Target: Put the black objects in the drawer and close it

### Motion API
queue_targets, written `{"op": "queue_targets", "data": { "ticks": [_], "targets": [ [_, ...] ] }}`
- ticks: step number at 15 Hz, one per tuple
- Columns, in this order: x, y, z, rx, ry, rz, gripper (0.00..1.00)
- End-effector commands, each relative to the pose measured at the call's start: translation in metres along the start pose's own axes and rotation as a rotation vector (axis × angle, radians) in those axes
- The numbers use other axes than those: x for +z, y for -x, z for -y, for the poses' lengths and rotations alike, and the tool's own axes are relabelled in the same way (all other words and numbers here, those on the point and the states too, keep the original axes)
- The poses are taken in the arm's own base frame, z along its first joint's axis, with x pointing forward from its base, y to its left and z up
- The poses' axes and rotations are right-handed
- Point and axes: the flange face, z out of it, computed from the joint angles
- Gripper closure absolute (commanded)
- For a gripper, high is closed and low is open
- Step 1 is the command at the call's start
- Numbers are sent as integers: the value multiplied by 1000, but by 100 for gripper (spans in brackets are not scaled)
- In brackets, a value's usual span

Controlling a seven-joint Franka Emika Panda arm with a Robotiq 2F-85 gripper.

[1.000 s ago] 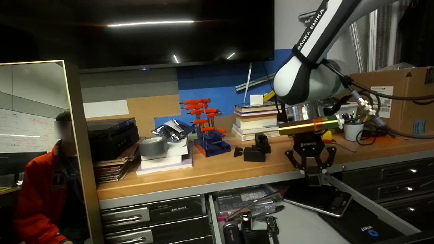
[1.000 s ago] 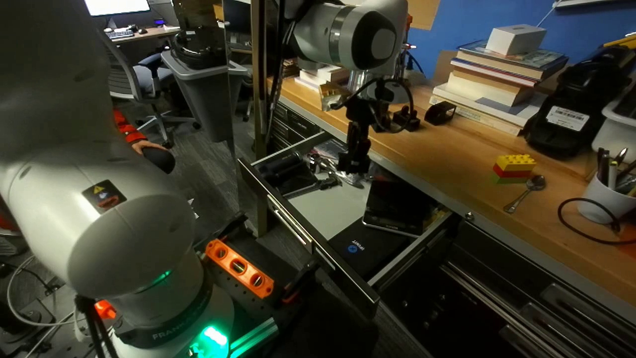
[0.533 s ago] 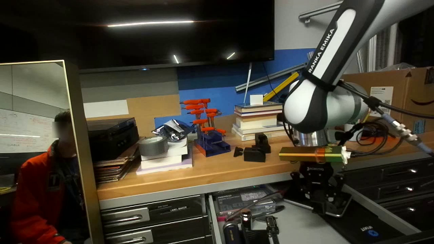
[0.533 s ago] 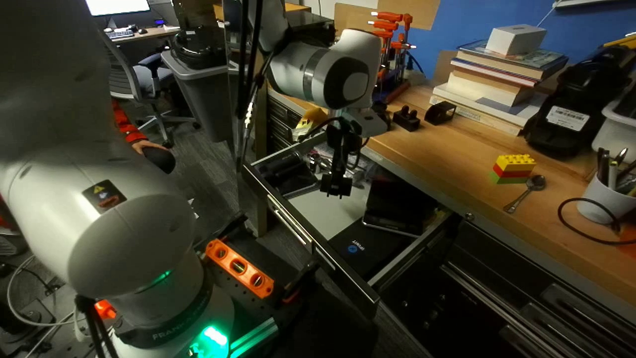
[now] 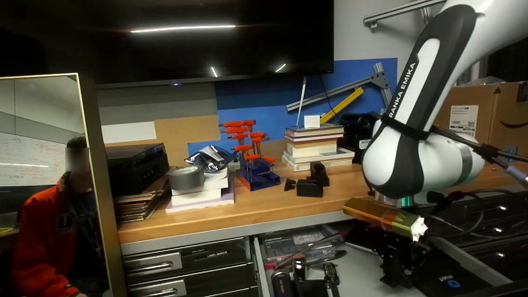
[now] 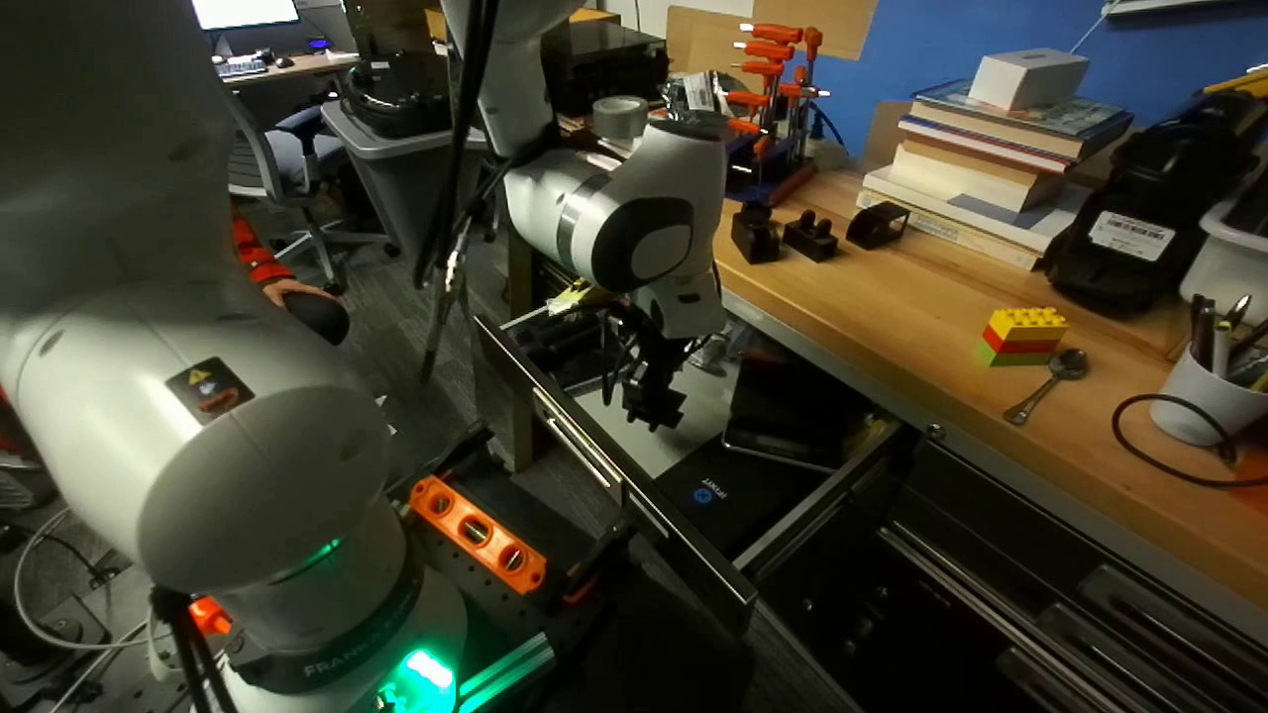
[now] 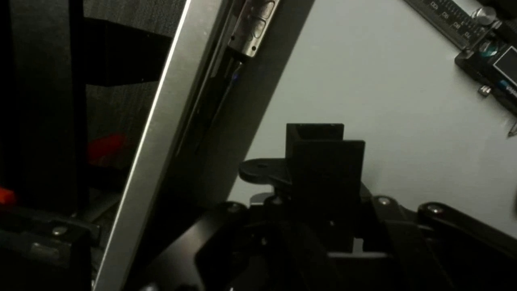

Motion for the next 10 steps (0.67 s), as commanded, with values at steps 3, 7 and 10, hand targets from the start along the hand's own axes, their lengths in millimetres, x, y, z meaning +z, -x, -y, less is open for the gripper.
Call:
{"op": "queue_targets", "data": {
  "ticks": [3,7,10],
  "targets": [
    [21,6,-5,142,-34,-12,78],
    [33,10,-8,180,-21,-2,78],
    [36,10,-9,206,-20,15,39]
  ]
}}
